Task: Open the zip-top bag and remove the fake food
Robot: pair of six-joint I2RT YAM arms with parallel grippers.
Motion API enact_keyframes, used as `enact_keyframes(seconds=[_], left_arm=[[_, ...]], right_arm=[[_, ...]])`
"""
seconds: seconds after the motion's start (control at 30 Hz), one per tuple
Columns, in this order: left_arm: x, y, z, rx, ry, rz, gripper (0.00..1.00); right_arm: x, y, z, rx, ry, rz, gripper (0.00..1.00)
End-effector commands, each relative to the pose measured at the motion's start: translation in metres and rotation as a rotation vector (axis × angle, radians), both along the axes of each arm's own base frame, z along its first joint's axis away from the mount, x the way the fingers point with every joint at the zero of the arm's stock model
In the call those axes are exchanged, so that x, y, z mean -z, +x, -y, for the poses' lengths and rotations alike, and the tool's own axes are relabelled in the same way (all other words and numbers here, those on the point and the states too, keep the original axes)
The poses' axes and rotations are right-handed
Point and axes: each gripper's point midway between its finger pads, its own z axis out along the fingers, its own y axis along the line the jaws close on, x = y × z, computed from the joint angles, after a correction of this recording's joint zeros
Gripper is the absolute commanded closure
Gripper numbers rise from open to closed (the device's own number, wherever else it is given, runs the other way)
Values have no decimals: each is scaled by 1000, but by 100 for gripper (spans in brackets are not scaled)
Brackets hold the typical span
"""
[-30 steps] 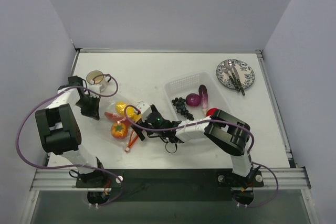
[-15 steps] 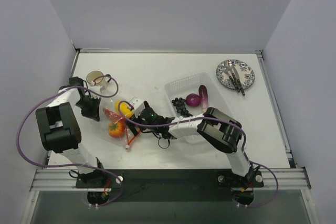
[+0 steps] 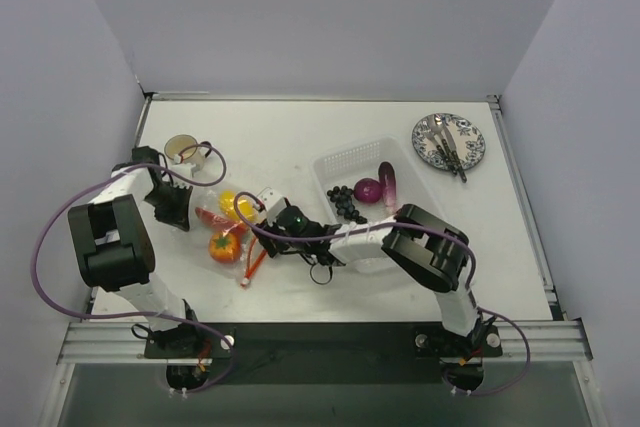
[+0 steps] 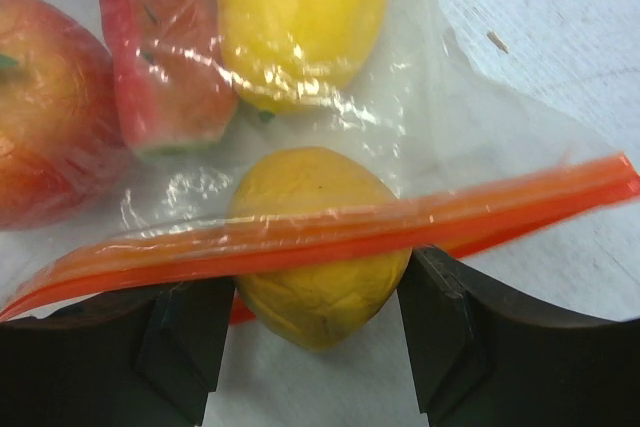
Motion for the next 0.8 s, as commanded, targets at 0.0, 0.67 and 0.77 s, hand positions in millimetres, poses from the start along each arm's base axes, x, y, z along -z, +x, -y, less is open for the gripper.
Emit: enact_keyframes(seconds=[0.0,0.67,0.77], left_arm=[[-5,4,-4,10,24,37,100],[-14,5,2,-10,-28,54,100],[-16,6,4,-8,-30,55,100]], right_arm=[[-57,3,22,78,104,54,62],[-103,63,228,714,11,214,53],[-111,70,227,724,-7,206,0]])
